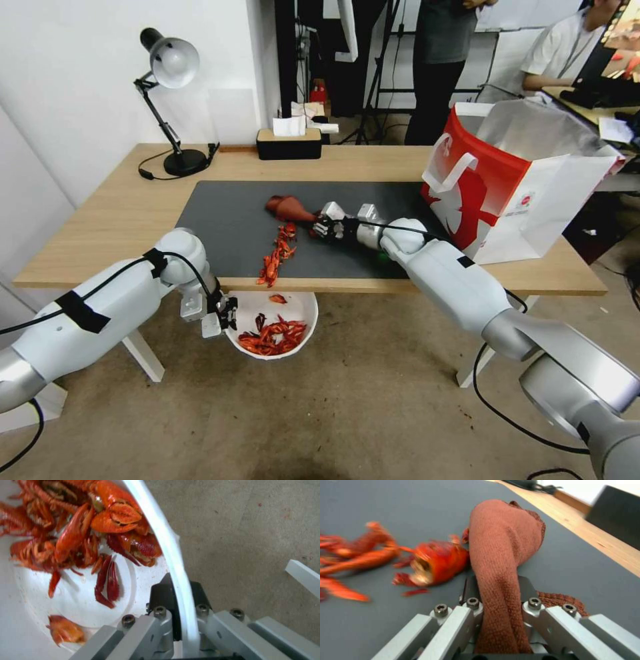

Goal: Sweep shrimp from table into container with towel, then put container into takeout bag.

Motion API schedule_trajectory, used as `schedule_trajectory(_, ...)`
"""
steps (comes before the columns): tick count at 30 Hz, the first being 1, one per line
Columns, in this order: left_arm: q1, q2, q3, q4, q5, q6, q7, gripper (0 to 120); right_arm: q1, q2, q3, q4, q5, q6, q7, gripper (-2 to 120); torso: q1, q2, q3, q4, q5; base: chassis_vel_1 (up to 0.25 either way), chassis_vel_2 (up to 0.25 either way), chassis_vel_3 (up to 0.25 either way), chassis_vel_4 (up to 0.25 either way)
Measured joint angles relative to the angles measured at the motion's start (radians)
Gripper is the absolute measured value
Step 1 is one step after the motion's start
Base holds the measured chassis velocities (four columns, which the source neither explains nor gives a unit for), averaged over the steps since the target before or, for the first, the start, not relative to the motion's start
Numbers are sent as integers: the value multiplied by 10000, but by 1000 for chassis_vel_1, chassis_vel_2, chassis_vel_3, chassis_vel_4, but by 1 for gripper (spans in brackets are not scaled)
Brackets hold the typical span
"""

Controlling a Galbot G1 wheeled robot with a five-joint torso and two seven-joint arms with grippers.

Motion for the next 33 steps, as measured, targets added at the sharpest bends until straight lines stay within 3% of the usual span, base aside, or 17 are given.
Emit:
schedule_trajectory(9,91,52,-214,-4,-21,0,-10,0,-285,-152,-97,387,77,307,-969,7,-1,1,-2,-1,2,0,0,0,0)
schedule_trajectory(33,10,155,-113,58,-109,0,30,0,-1286,-585,-120,2043,70,346,-1085,7,2,-4,5,5,0,0,0,0,0)
